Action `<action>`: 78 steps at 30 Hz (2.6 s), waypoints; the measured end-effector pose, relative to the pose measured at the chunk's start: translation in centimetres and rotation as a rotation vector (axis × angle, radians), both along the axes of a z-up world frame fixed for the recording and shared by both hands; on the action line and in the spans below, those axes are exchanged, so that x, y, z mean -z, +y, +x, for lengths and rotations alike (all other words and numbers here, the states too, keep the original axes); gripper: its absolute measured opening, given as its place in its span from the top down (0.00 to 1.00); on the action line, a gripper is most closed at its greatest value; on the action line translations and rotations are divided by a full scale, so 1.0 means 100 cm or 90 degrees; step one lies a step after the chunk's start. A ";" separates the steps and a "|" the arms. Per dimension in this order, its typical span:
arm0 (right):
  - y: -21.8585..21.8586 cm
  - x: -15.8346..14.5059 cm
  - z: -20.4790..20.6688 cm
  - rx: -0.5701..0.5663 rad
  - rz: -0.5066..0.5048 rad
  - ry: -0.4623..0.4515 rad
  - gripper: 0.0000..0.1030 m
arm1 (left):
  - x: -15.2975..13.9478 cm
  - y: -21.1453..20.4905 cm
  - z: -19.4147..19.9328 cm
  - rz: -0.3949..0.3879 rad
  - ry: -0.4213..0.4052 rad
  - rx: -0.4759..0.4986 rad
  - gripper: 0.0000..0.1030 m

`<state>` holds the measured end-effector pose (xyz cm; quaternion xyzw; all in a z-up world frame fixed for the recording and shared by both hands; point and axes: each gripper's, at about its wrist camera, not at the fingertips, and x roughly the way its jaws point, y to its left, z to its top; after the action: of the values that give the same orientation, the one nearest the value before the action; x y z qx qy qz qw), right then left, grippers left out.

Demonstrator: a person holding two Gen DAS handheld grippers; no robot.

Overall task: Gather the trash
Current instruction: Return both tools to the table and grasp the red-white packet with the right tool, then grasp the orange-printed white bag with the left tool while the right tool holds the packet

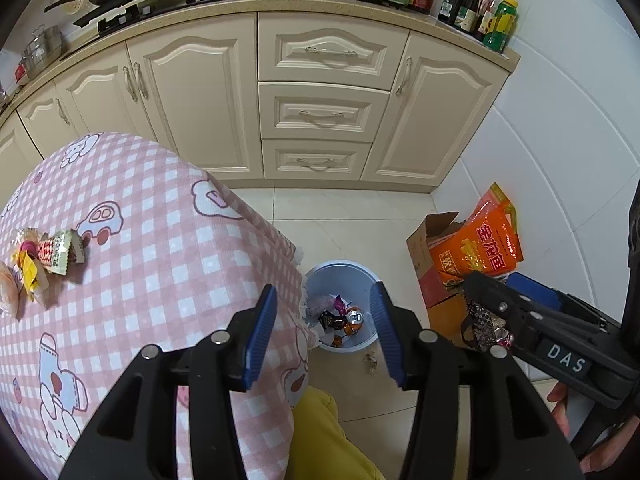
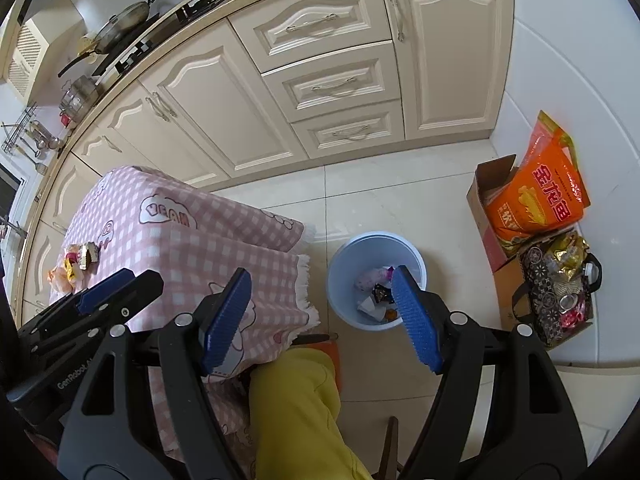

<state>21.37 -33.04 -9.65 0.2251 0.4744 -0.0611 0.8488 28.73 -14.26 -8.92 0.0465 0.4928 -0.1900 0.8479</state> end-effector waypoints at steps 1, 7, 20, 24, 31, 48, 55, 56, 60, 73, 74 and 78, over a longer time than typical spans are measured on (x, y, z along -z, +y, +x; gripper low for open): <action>0.002 -0.002 -0.001 -0.001 -0.002 -0.001 0.30 | -0.001 0.001 -0.001 0.000 -0.001 -0.001 0.51; 0.021 -0.012 -0.001 -0.022 -0.010 -0.008 0.29 | -0.010 0.024 -0.007 -0.002 -0.011 -0.028 0.42; 0.106 -0.036 0.016 -0.129 -0.032 -0.025 0.23 | -0.031 0.131 -0.017 -0.017 -0.032 -0.154 0.33; 0.137 -0.041 0.025 -0.168 -0.045 -0.021 0.22 | -0.032 0.170 -0.015 -0.038 -0.019 -0.205 0.27; 0.184 -0.048 0.044 -0.221 -0.058 -0.015 0.21 | -0.027 0.234 -0.013 -0.079 0.005 -0.273 0.20; 0.269 -0.044 0.113 -0.316 -0.073 0.022 0.21 | -0.031 0.335 0.041 -0.103 0.024 -0.411 0.18; 0.296 -0.032 0.146 -0.353 -0.089 0.036 0.21 | -0.007 0.358 0.079 -0.115 0.062 -0.454 0.18; 0.300 -0.030 0.150 -0.362 -0.093 0.037 0.21 | 0.000 0.362 0.084 -0.129 0.069 -0.461 0.18; 0.312 -0.020 0.165 -0.376 -0.098 0.042 0.23 | 0.024 0.367 0.093 -0.164 0.102 -0.453 0.19; 0.336 -0.022 0.174 -0.416 -0.061 0.040 0.75 | 0.011 0.377 0.074 -0.155 0.067 -0.432 0.64; 0.334 -0.025 0.171 -0.415 -0.053 0.038 0.76 | 0.009 0.374 0.072 -0.153 0.062 -0.425 0.64; 0.325 -0.033 0.163 -0.402 -0.030 0.027 0.81 | -0.003 0.360 0.061 -0.127 0.040 -0.403 0.64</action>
<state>37.70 -0.57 -6.32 0.0459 0.5372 0.1897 0.8206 34.79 21.75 -8.65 -0.1982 0.4879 0.0340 0.8494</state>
